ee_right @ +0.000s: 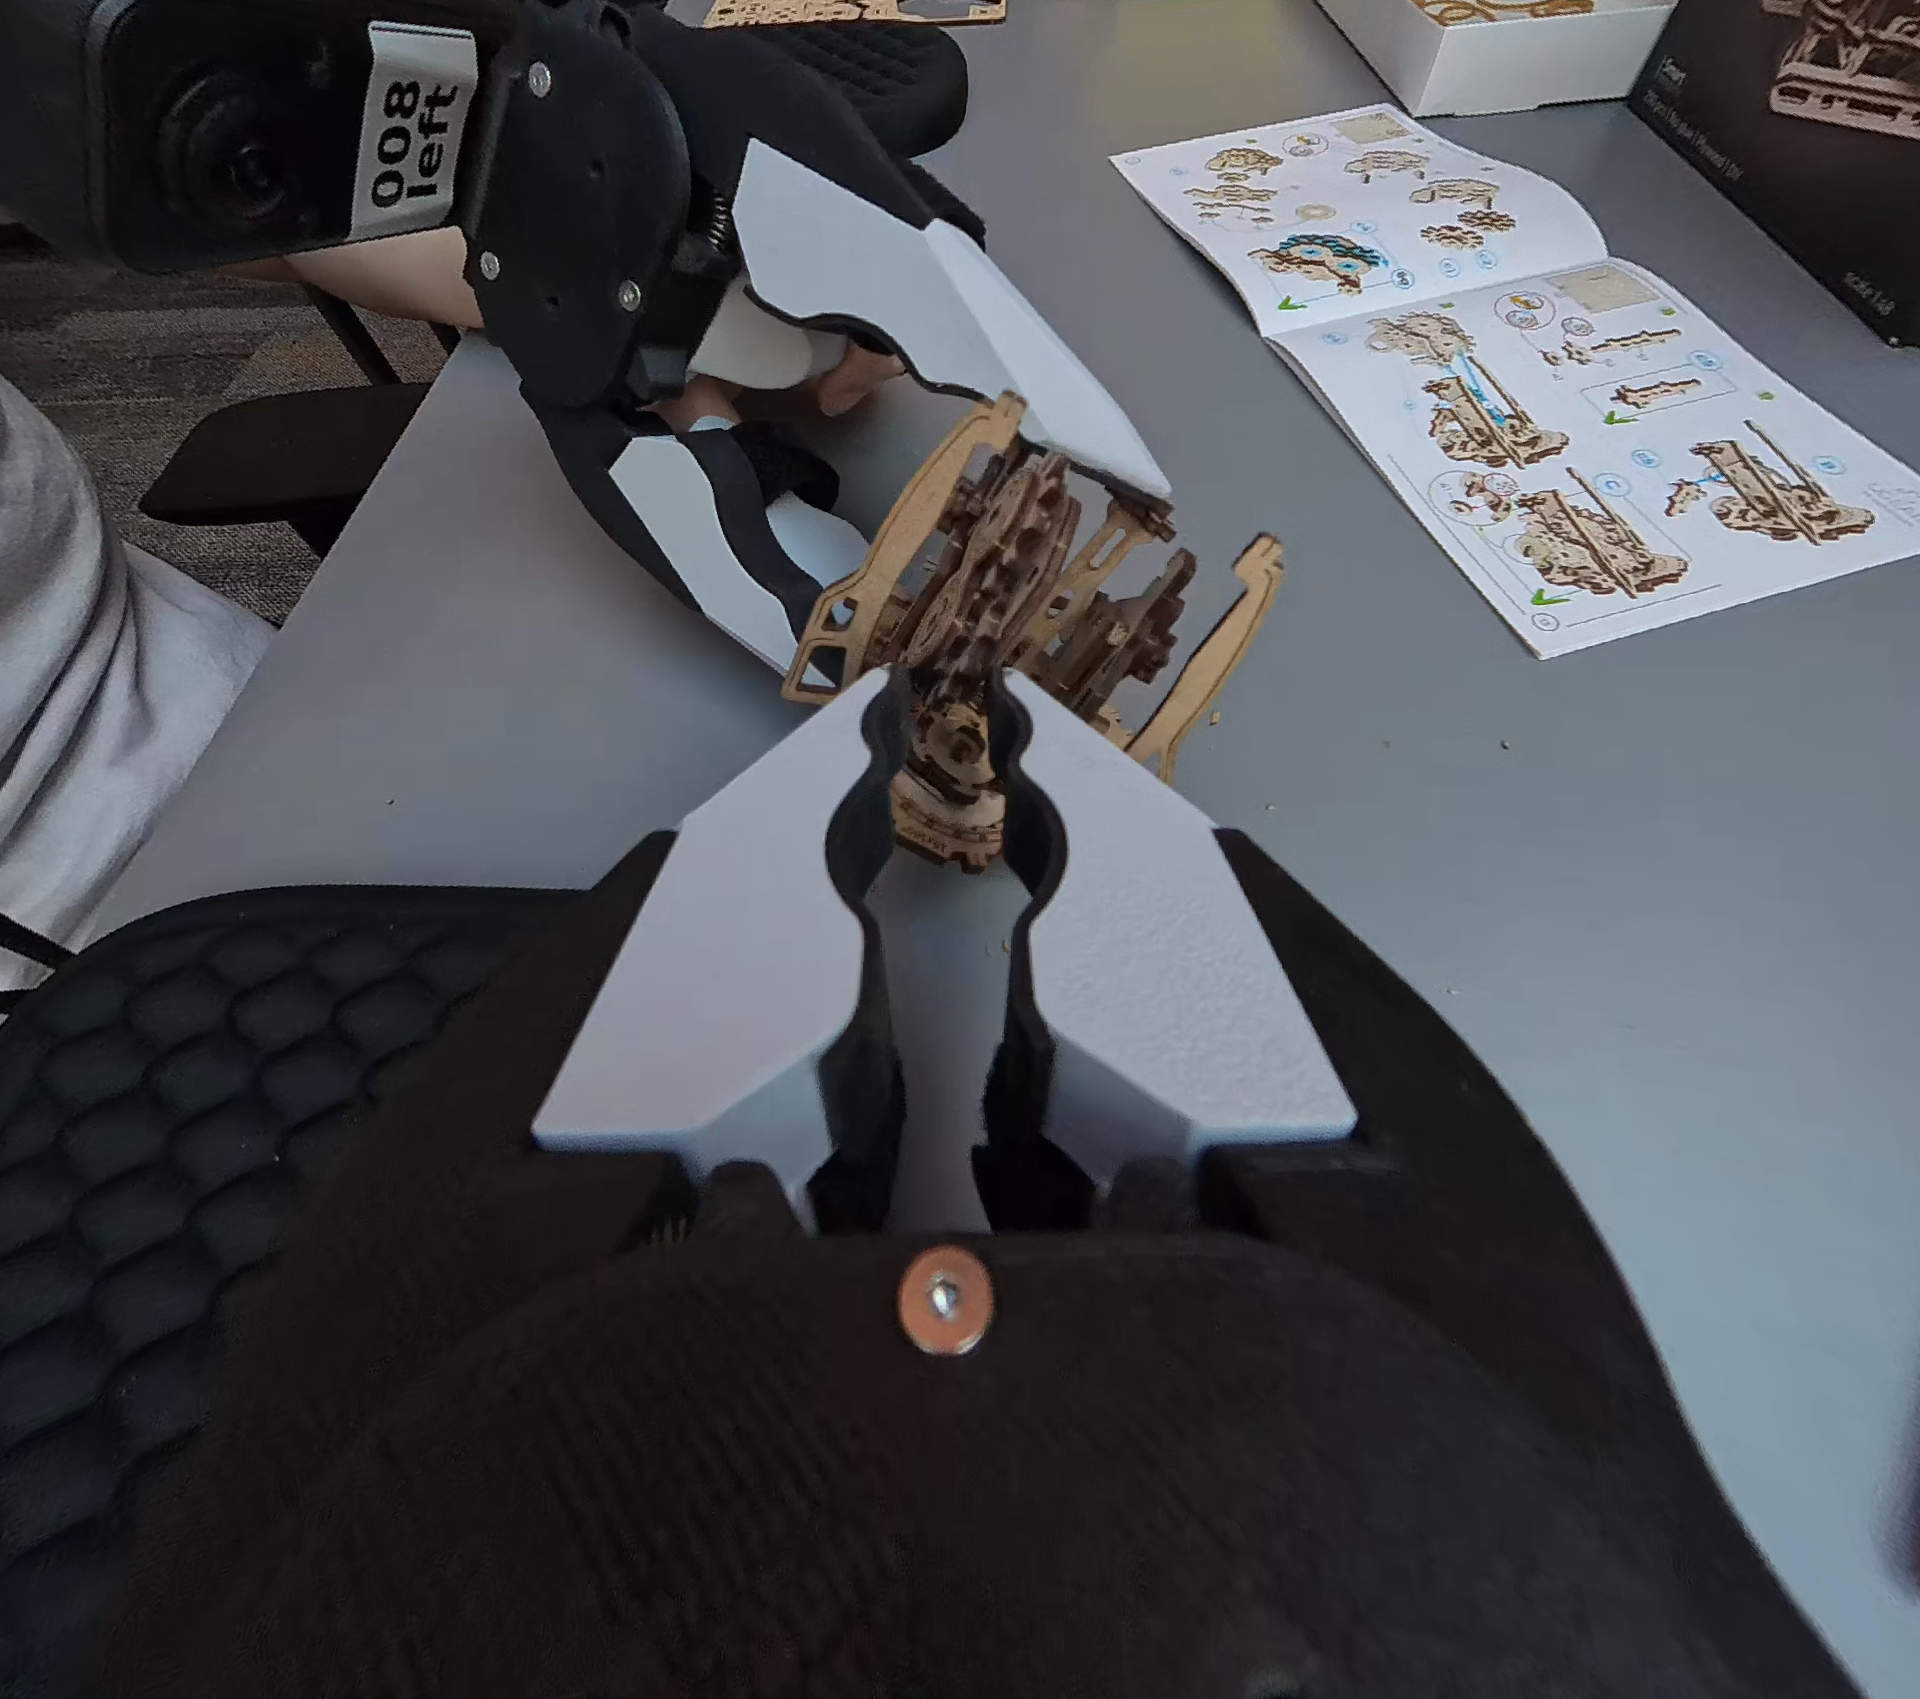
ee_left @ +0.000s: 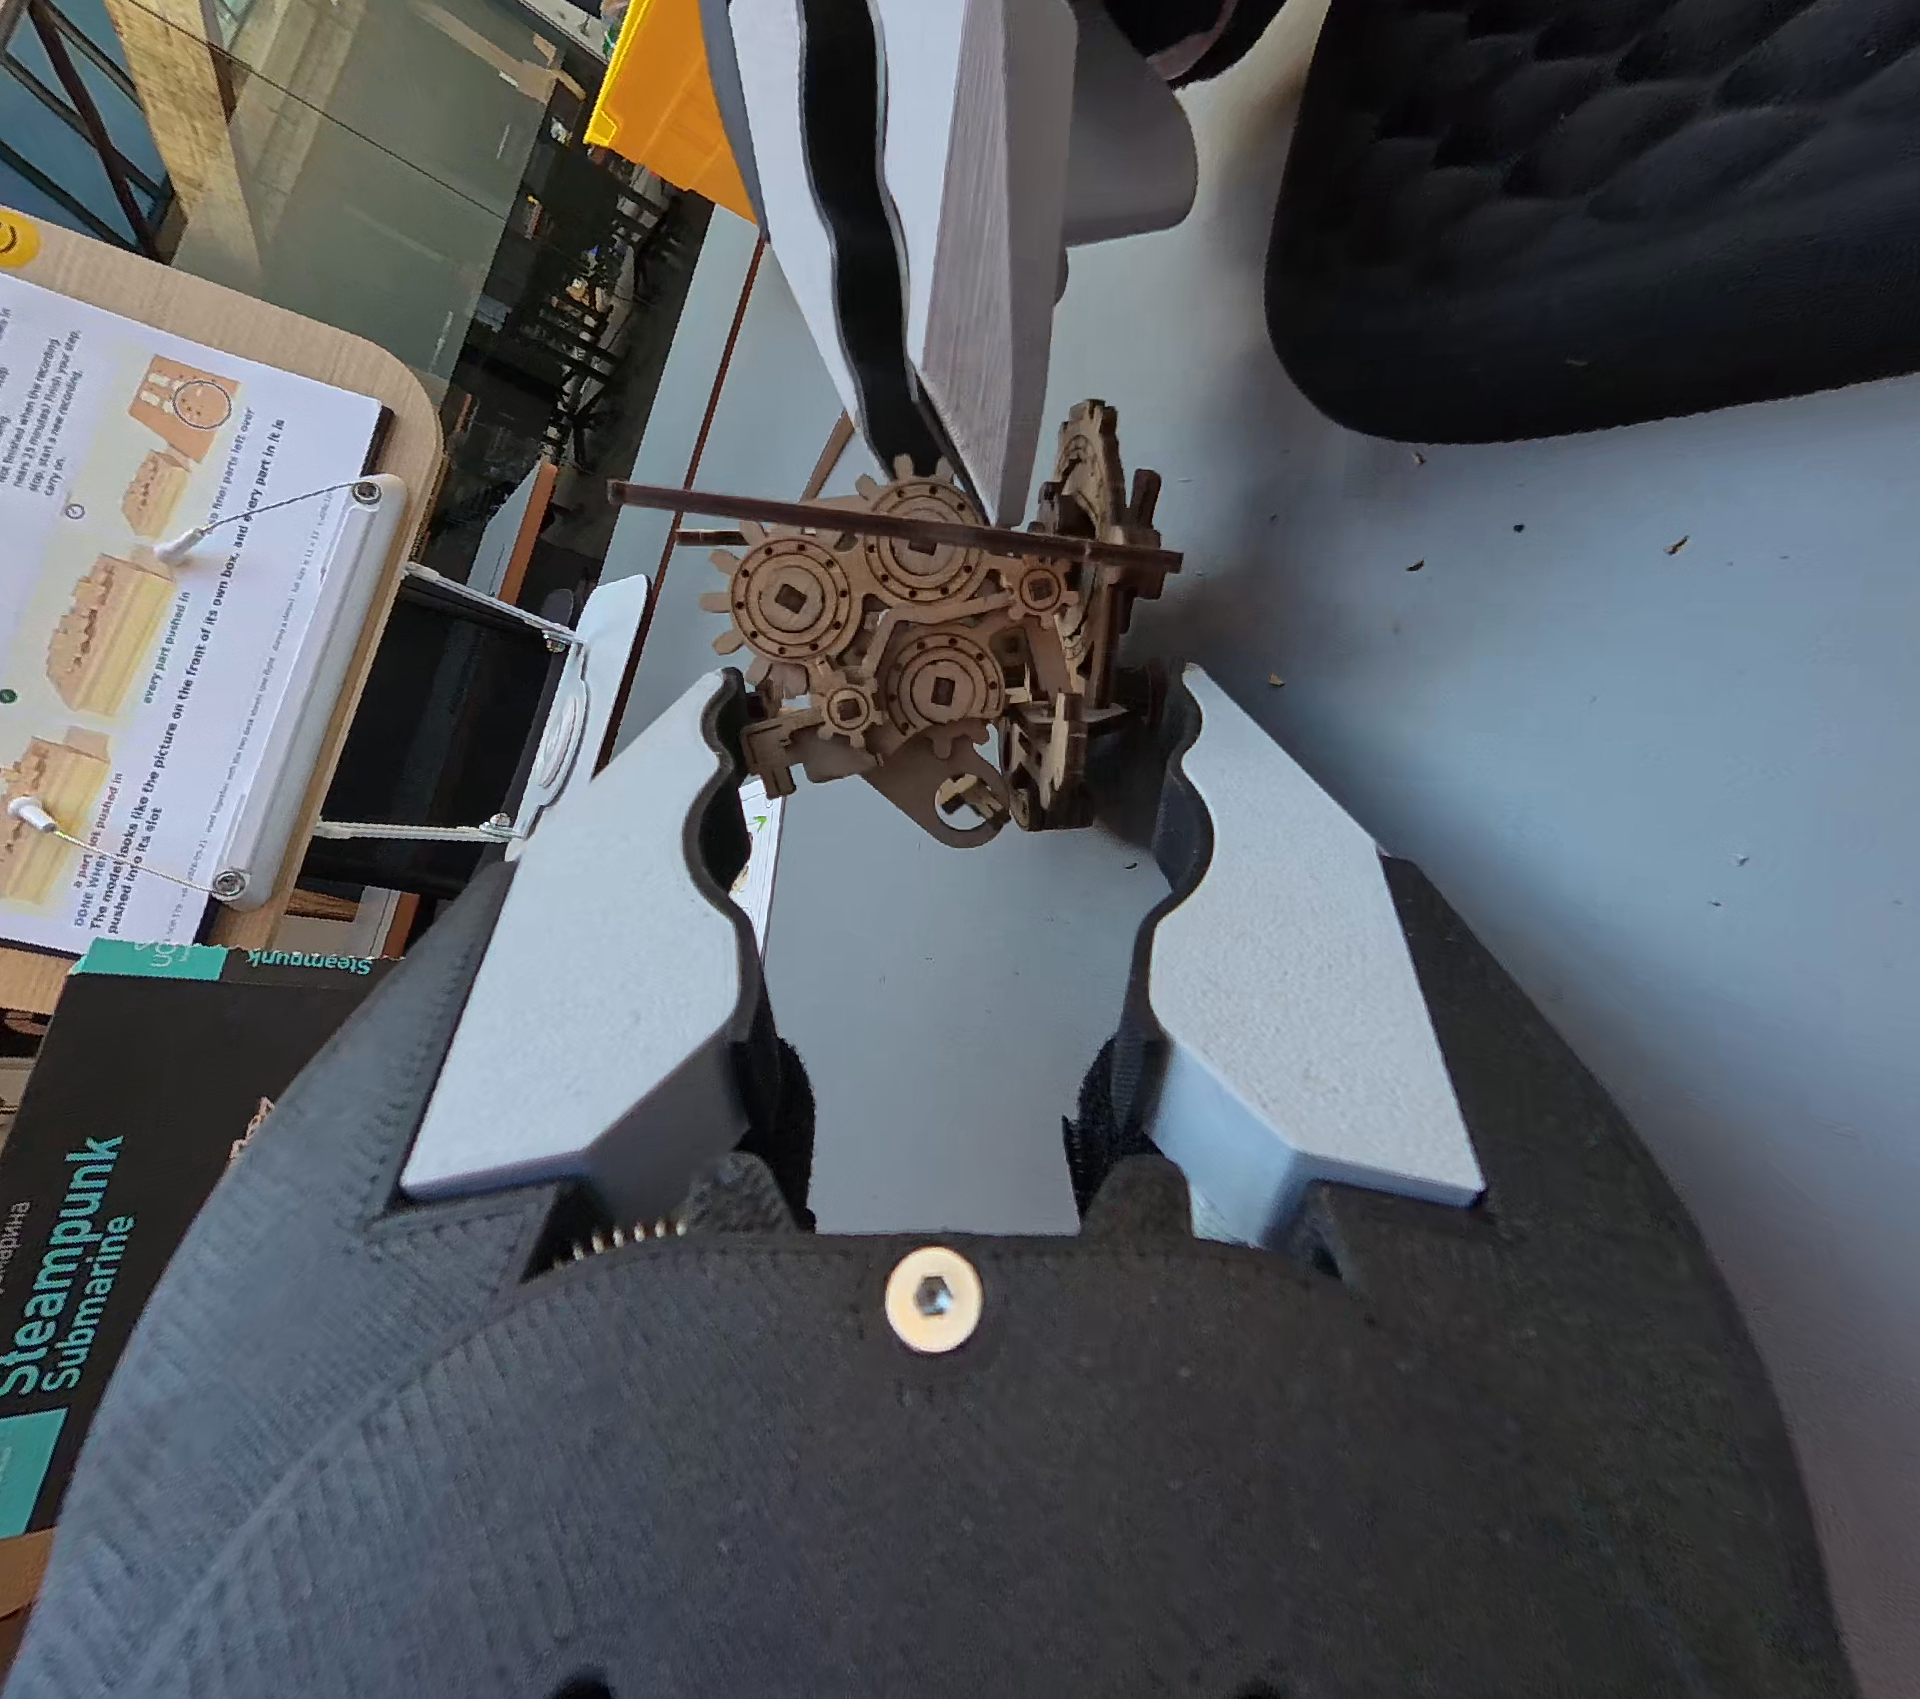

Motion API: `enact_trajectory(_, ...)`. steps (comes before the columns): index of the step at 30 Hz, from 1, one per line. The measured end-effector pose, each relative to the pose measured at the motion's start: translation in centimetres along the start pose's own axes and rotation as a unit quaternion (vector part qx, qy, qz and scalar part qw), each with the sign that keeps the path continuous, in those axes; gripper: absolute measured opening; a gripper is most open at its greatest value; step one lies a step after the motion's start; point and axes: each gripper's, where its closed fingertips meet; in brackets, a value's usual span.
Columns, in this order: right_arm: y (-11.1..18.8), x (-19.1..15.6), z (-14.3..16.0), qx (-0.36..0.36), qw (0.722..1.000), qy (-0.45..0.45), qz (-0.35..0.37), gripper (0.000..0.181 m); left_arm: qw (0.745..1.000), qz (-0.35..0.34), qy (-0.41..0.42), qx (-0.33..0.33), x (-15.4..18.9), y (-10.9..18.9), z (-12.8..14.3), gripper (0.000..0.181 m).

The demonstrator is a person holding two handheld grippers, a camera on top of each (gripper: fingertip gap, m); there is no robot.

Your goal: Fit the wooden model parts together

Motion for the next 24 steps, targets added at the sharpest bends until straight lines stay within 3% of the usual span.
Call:
enact_trajectory(5,-0.04,-0.06,0.01,0.007,1.0,-0.006,-0.003,0.015,1.0,0.002,0.001,-0.001,0.05,-0.01,0.0,0.079)
enact_trajectory(9,-0.01,-0.53,0.07,0.007,0.999,-0.026,-0.022,0.032,1.0,0.0,0.0,-0.001,0.0,-0.01,0.07,0.079)
enact_trajectory(13,-0.06,-0.69,-0.17,0.009,1.0,-0.003,-0.01,0.024,1.0,0.0,-0.001,0.0,0.0,-0.09,0.05,0.079)
enact_trajectory(18,0.11,-0.63,-0.48,0.021,0.998,-0.044,-0.025,0.012,1.0,0.0,0.005,0.007,-0.03,0.08,-0.24,0.079)
enact_trajectory(24,-0.17,-0.64,-0.26,0.004,0.999,-0.041,-0.01,0.012,1.0,0.005,0.006,0.0,0.12,0.05,0.01,0.079)
Point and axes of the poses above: each gripper's, where its closed fingertips meet, y back along the fingers, z out of its underside, x = y × z across the jaws, and after that the axes turned 1 degree about x, right-handed
